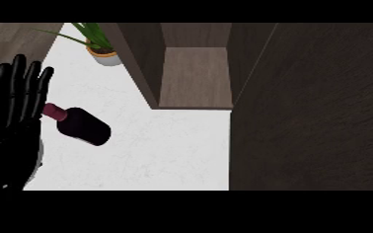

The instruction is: Pick up the wine, place it into the cabinet and close the cabinet

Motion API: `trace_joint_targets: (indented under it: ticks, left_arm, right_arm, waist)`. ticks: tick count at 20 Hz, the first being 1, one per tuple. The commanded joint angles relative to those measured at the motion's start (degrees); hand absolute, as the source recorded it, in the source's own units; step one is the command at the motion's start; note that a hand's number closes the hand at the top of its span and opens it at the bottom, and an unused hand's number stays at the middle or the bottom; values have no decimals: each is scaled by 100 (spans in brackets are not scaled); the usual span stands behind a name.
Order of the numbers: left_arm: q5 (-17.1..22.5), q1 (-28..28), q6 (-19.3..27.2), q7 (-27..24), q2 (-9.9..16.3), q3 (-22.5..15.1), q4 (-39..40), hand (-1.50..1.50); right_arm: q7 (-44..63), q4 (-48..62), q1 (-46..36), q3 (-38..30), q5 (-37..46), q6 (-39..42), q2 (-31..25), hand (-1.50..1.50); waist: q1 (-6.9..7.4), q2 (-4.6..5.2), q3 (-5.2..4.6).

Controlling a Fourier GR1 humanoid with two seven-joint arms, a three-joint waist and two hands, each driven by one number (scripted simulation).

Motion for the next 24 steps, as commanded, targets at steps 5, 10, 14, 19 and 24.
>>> trace_joint_targets:
  ticks: [5,10,14,19,24]
  left_arm:
    - [-100,-1808,497,839,271,721,1590,-150]
    - [487,-1856,759,1789,-189,643,1748,-150]
    - [214,-1866,1139,2383,-469,166,1151,-150]
    - [-175,-2798,1662,3263,-426,91,1207,-150]
    - [-804,-2384,2172,3865,-656,-857,297,-150]
  right_arm:
    - [89,-884,954,364,-48,117,189,-150]
    - [802,-1378,1351,1201,-1042,1251,-285,-150]
    - [1477,-2298,1578,1284,-1181,1045,-294,-150]
    - [1723,-2793,1806,1489,-1003,996,-297,-150]
    - [2243,-2661,1262,1444,-1040,808,-284,-150]
  waist:
    - [-209,29,-36]
    - [-227,8,-34]
    - [-114,0,-38]
    - [-136,7,-38]
    - [-82,4,-38]
